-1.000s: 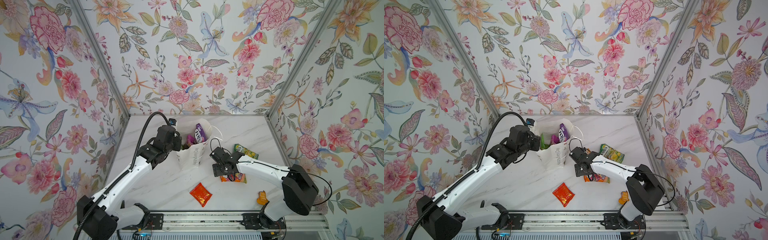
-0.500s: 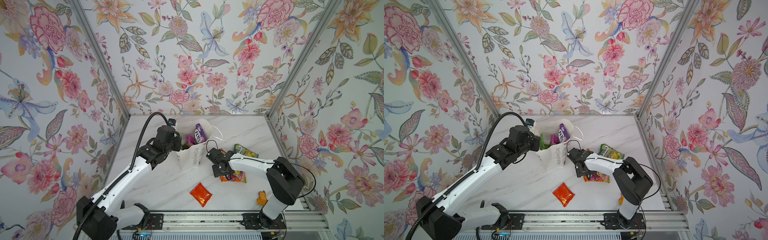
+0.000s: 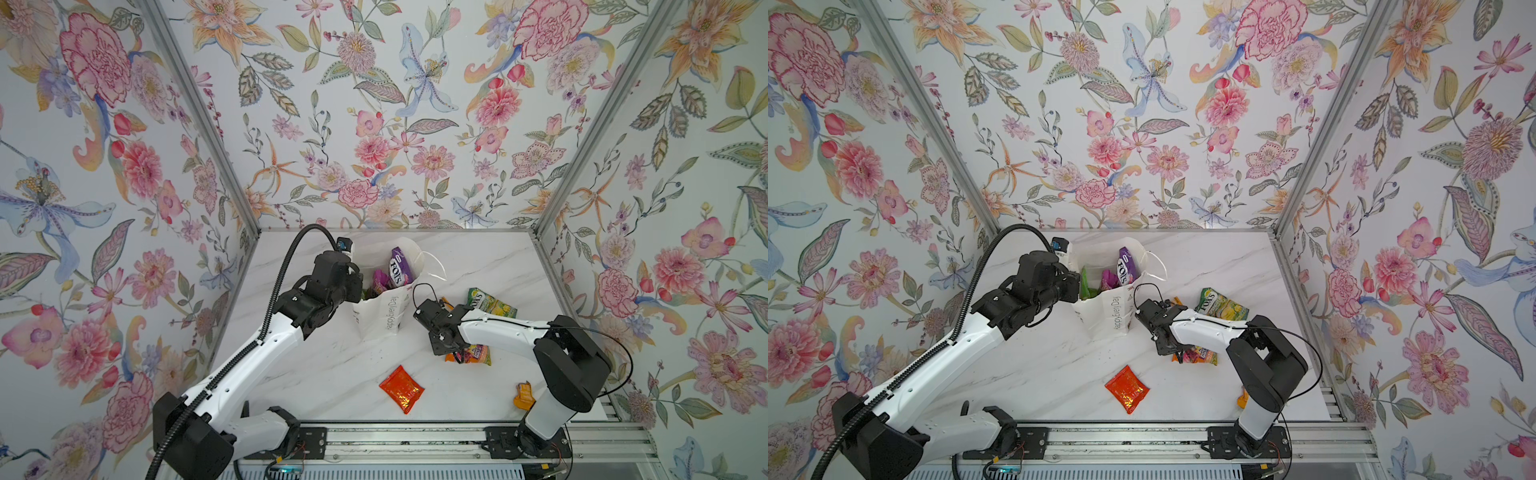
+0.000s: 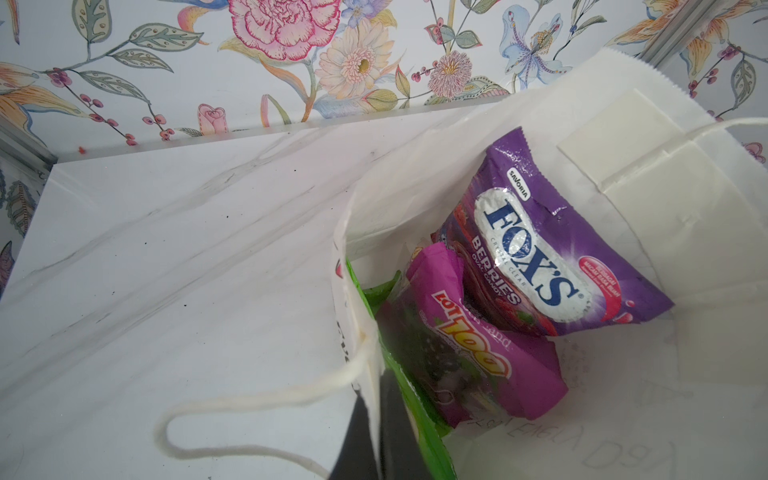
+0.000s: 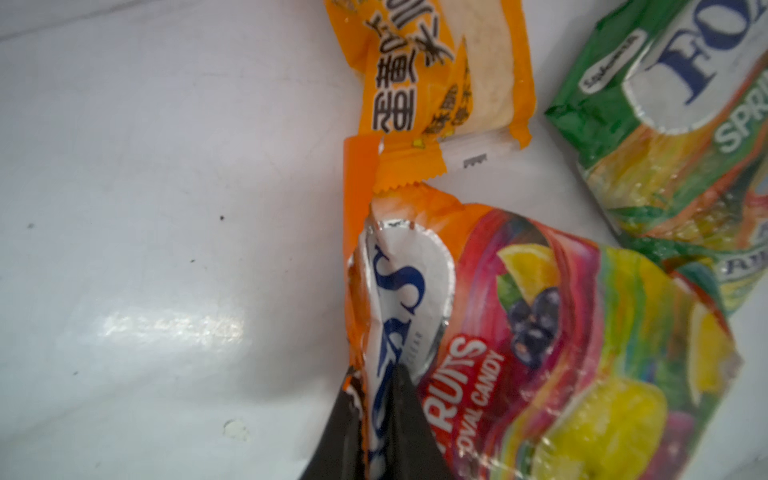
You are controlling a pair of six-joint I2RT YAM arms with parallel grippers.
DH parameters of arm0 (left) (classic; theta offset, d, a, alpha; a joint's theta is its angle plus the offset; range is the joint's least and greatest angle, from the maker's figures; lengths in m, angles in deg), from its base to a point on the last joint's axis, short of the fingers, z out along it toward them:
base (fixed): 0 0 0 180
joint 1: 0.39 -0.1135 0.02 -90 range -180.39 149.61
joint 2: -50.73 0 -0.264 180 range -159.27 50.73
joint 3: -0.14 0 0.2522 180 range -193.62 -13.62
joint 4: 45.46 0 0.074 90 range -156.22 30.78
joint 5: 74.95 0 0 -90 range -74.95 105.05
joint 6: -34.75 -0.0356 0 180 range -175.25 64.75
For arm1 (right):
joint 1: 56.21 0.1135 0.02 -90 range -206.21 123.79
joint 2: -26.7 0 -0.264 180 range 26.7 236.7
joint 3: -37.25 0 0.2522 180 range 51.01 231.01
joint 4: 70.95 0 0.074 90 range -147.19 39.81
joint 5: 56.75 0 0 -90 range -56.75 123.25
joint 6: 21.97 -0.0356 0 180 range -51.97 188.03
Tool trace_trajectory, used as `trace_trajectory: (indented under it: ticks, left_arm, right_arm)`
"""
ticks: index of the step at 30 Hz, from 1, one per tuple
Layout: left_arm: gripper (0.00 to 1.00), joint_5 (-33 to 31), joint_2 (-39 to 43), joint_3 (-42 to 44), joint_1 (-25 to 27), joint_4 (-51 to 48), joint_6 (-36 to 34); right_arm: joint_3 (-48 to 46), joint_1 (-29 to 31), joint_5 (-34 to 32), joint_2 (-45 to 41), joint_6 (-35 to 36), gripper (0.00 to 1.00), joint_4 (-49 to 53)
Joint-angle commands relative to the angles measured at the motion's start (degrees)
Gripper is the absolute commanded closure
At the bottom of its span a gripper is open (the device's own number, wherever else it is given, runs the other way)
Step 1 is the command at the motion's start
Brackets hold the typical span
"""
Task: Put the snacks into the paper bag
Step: 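Close the right gripper on the edge of the orange Fox's bag, then lift the orange Fox's bag with the right gripper toward the paper bag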
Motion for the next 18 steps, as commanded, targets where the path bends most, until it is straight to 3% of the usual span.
trace_trajectory:
  ticks: [1,7,18]
  left_arm:
    - [1.0,-2.93,1.67,0.19,-0.48,3.9,-1.68]
    - [1.0,-2.83,1.64,0.21,-0.41,3.89,-1.69]
    - [1.0,-2.61,1.37,0.14,-0.41,3.72,-1.82]
  right_arm:
    - [-1.89,0.83,2.25,-1.01,-1.25,0.94,1.6]
    - [-2.97,0.83,1.48,-4.98,-2.1,1.0,1.54]
    - [-6.21,0.5,1.75,-16.06,-4.37,1.0,-0.88]
